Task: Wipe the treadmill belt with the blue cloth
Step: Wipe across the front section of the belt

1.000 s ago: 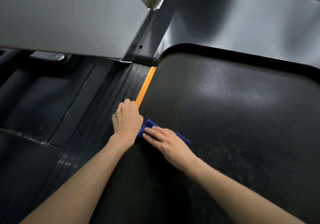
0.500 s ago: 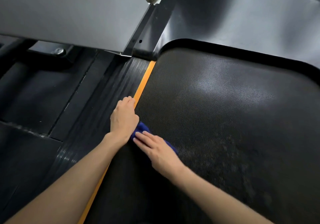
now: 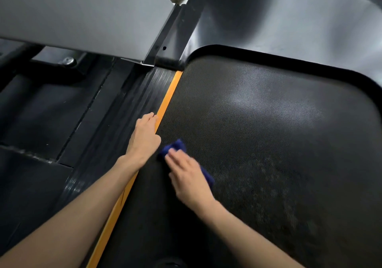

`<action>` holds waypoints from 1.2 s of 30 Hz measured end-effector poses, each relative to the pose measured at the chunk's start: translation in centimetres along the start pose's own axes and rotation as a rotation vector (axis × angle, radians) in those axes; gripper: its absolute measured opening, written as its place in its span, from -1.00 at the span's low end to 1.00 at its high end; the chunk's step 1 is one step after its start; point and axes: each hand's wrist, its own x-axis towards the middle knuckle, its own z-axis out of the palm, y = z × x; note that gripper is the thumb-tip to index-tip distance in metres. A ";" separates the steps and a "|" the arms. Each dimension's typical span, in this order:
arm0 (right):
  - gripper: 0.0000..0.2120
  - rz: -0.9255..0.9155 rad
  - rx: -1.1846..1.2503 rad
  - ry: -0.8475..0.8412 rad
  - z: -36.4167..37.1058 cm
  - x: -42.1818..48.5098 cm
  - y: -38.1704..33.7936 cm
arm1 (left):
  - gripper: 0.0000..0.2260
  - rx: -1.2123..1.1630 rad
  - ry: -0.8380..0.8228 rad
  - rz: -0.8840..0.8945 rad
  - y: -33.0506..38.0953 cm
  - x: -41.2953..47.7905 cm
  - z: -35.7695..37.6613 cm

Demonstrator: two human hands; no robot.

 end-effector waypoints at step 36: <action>-0.54 0.189 0.066 0.049 -1.9 0.1 0.9 | -0.54 0.090 0.113 -0.015 0.3 -1.7 0.9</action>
